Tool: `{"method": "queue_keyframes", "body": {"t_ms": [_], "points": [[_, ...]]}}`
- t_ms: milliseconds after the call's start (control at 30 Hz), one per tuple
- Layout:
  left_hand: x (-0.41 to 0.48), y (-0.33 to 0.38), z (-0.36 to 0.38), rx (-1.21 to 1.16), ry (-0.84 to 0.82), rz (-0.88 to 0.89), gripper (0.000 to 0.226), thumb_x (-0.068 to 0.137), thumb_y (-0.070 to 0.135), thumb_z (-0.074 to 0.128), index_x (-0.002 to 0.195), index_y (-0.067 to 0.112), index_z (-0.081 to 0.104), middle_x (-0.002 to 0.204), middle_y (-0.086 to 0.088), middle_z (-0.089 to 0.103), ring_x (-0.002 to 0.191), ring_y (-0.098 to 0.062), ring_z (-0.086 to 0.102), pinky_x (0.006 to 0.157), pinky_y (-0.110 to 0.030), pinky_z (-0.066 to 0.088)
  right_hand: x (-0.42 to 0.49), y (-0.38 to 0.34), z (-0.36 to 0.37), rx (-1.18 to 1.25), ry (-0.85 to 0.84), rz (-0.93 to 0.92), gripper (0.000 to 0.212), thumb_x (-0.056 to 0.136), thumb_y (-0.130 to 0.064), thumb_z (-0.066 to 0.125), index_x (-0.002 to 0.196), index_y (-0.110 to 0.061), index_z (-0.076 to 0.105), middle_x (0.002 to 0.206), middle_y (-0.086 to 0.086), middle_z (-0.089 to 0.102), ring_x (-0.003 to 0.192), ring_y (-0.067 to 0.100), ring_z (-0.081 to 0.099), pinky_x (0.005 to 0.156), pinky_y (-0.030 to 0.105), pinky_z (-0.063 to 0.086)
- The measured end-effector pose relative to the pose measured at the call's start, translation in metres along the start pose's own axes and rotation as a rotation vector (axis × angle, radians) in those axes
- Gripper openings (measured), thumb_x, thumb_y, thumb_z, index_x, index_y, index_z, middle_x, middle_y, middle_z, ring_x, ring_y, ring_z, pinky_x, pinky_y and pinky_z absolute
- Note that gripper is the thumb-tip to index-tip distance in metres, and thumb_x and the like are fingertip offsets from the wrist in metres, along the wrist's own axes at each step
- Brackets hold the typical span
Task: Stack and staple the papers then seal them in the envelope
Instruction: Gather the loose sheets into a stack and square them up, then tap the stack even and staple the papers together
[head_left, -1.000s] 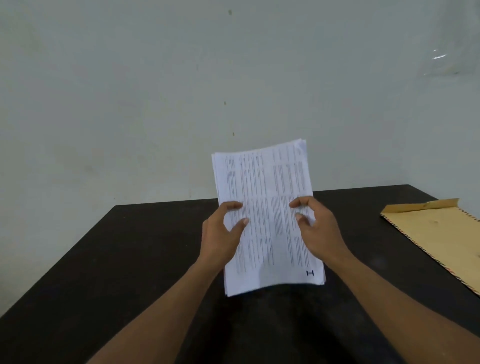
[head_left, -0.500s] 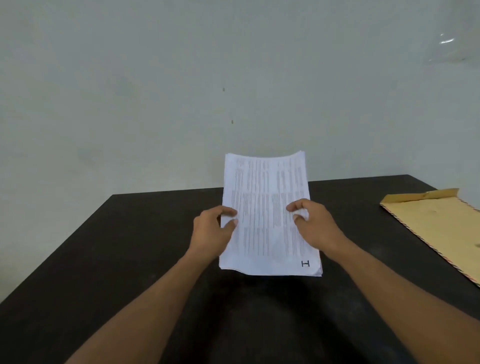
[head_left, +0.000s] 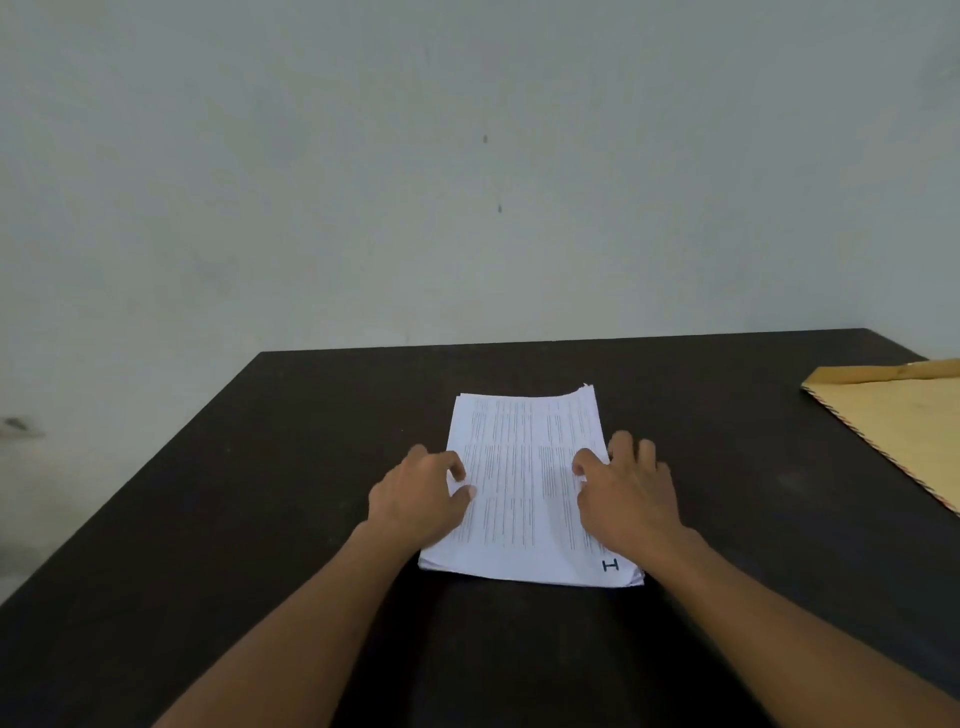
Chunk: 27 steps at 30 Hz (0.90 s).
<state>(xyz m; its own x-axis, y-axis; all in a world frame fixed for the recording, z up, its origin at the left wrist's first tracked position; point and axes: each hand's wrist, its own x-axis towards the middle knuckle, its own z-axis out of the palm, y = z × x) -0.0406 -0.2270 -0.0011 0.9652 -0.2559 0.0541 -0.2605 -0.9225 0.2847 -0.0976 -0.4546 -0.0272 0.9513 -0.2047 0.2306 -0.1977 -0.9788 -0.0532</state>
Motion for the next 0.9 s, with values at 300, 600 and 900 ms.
{"method": "queue_keyframes", "body": {"t_ms": [300, 600, 900], "points": [[0.0, 0.016, 0.006, 0.371, -0.029, 0.05, 0.037, 0.096, 0.046, 0.046, 0.126, 0.026, 0.053, 0.125, 0.0, 0.055, 0.115, -0.023, 0.054, 0.105, -0.05, 0.041, 0.007, 0.008, -0.015, 0.113, -0.248, -0.031, 0.036, 0.096, -0.034, 0.047, 0.132, -0.03, 0.044, 0.137, 0.001, 0.043, 0.123, 0.023, 0.042, 0.103, 0.048, 0.038], [0.039, 0.18, 0.004, 0.202, -0.005, 0.376, 0.04, 0.091, 0.047, 0.058, 0.124, 0.024, 0.059, 0.131, -0.005, 0.055, 0.12, -0.028, 0.054, 0.101, -0.047, 0.047, -0.023, 0.172, -0.086, 0.298, -0.164, 0.226, 0.041, 0.092, -0.044, 0.06, 0.13, -0.031, 0.051, 0.135, 0.003, 0.048, 0.126, 0.026, 0.046, 0.106, 0.049, 0.041], [-0.002, 0.403, 0.088, -0.109, -0.222, 0.833, 0.056, 0.094, 0.05, 0.056, 0.143, 0.025, 0.047, 0.148, -0.002, 0.045, 0.137, -0.024, 0.04, 0.109, -0.049, 0.041, -0.143, 0.36, -0.108, 0.179, 0.017, 0.734, 0.038, 0.091, -0.043, 0.061, 0.125, -0.026, 0.058, 0.132, 0.007, 0.053, 0.12, 0.03, 0.05, 0.099, 0.046, 0.046]]}}
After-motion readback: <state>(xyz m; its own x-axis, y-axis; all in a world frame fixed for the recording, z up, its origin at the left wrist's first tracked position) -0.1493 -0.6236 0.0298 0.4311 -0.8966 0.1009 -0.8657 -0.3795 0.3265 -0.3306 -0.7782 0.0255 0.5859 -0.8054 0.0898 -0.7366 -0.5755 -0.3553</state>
